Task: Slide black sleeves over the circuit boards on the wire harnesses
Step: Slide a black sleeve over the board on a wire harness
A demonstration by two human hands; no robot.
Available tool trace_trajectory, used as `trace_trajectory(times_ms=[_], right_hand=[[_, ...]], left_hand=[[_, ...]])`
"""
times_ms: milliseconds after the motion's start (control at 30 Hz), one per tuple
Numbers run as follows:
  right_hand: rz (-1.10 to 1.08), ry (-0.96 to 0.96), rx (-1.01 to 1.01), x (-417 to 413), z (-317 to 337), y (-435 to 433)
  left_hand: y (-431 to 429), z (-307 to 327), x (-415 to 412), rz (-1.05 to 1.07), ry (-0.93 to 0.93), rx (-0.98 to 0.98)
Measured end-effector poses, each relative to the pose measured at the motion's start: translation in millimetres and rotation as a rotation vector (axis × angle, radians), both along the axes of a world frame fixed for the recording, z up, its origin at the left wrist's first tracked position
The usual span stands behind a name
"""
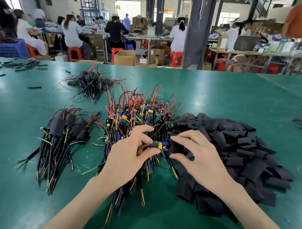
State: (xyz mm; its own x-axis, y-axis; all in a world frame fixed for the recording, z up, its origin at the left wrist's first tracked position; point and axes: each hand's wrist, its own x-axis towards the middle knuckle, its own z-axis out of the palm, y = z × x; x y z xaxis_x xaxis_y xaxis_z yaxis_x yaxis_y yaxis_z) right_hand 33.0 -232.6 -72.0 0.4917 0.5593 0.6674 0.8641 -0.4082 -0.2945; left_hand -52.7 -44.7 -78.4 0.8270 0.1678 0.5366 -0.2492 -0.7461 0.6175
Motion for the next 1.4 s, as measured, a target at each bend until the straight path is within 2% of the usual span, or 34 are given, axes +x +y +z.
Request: trace_trajectory(times_ms=[267,567,733,933,1100,1400], right_hand=[[0.03,-0.016,-0.002,-1.4,1.9,0.1],[0.084,0.122,0.053,-1.9,5.2,0.6],[0.116,0.048,0.06,-3.8,4.4,1.4],[0.15,0.027,0.035,-8.0,-1.2,5.7],[0.104,0.002,0.051,-7.8,0.5,5.0],[0.12,-0.013,0.028,-6.5,-1.8,5.4]], left_hand=[[-2.3,4.0,-1.0,0.002,0.038,-0.053],[-4.5,6.1,-2.0,-0.048,-0.011,0.0],[-4.8,3.6,-0.5,-0.081,-0.007,-0.016],[-6.3,3.4,-0.2,-0.09,-0.071,0.067],[-8.5,3.3,-1.9,-0.143,-0.028,-0.028],[-7.8,6.2,-3.1,-0.099,-0.038,-0.008]])
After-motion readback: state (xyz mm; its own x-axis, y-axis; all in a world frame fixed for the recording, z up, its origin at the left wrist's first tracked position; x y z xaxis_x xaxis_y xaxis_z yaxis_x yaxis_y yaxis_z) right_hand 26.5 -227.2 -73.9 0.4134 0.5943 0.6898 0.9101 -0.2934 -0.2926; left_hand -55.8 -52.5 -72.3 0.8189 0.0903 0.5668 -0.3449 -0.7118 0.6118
